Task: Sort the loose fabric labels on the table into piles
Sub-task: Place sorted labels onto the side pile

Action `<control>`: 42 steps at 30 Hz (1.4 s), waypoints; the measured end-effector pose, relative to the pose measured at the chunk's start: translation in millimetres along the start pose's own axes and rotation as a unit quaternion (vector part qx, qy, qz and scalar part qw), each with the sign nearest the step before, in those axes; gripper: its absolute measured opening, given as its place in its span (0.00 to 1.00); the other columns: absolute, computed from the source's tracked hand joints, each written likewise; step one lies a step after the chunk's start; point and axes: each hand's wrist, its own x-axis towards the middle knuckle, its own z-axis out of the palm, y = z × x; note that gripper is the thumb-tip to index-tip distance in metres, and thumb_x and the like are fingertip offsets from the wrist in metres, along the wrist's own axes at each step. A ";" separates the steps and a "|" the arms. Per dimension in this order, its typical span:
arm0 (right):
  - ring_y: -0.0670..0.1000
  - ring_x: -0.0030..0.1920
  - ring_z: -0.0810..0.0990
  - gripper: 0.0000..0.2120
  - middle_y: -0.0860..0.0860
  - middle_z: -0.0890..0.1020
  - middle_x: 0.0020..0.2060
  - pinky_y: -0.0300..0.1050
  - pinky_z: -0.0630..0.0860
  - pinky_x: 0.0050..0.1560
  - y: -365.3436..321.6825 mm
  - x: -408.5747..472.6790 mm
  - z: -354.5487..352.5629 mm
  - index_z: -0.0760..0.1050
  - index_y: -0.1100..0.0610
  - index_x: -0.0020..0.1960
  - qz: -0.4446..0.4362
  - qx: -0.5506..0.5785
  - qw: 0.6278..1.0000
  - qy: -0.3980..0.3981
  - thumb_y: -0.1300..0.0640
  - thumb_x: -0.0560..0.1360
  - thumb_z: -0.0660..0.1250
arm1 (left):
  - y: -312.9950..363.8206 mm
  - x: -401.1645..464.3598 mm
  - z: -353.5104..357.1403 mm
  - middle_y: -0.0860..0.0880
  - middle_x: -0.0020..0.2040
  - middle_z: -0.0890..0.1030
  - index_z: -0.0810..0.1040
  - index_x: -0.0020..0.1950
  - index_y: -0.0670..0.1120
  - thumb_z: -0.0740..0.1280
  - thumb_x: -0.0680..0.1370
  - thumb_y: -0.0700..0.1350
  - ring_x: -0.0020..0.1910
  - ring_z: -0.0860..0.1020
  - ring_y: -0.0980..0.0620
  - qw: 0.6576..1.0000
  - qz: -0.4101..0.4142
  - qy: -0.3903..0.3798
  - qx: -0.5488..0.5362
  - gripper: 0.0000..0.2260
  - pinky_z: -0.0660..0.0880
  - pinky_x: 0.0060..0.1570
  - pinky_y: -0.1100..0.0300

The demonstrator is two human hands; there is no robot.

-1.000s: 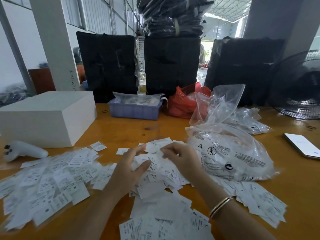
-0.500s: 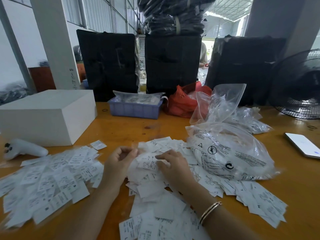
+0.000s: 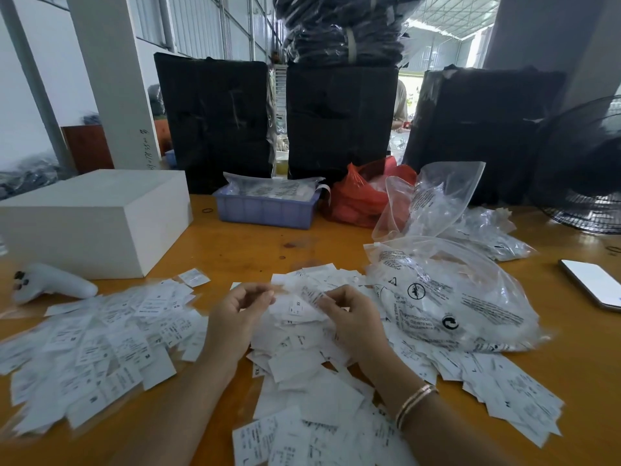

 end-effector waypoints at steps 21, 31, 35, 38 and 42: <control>0.44 0.39 0.82 0.03 0.48 0.85 0.39 0.34 0.76 0.40 -2.6 -4.9 0.8 0.79 0.55 0.47 0.017 0.262 0.965 -0.004 0.61 0.73 0.70 | 1.1 -7.9 11.9 0.65 0.39 0.81 0.78 0.44 0.61 0.71 0.74 0.44 0.43 0.77 0.69 0.977 0.153 -0.068 0.134 0.10 0.71 0.39 0.78; 0.48 0.45 0.84 0.04 0.49 0.85 0.43 0.41 0.80 0.43 -5.8 -6.8 0.8 0.78 0.57 0.48 0.018 0.208 0.977 -0.040 0.61 0.74 0.69 | 6.0 -7.6 9.6 0.68 0.37 0.81 0.80 0.45 0.59 0.68 0.75 0.48 0.41 0.77 0.70 0.995 0.081 -0.026 0.057 0.05 0.70 0.35 0.79; 0.38 0.30 0.77 0.05 0.45 0.82 0.34 0.31 0.70 0.29 -7.5 -8.8 3.0 0.76 0.53 0.43 -0.038 0.110 0.992 -0.049 0.61 0.75 0.68 | 5.0 -7.7 9.1 0.68 0.38 0.80 0.79 0.44 0.60 0.68 0.76 0.48 0.41 0.77 0.70 0.993 0.089 -0.023 0.068 0.06 0.71 0.34 0.77; 0.45 0.35 0.80 0.05 0.48 0.83 0.37 0.44 0.75 0.34 -8.8 -9.8 4.4 0.77 0.55 0.43 -0.053 0.084 0.994 -0.044 0.63 0.76 0.66 | 2.9 -7.4 9.4 0.66 0.39 0.81 0.79 0.43 0.59 0.67 0.76 0.47 0.42 0.78 0.67 0.992 0.095 -0.030 0.073 0.06 0.73 0.33 0.75; 0.62 0.44 0.81 0.04 0.49 0.85 0.36 0.63 0.75 0.47 -12.3 -12.9 1.9 0.77 0.60 0.44 -0.043 0.127 0.990 -0.042 0.63 0.77 0.64 | 0.4 -6.5 10.0 0.64 0.38 0.82 0.79 0.44 0.56 0.66 0.77 0.49 0.40 0.80 0.65 0.996 0.076 -0.021 0.053 0.04 0.75 0.36 0.73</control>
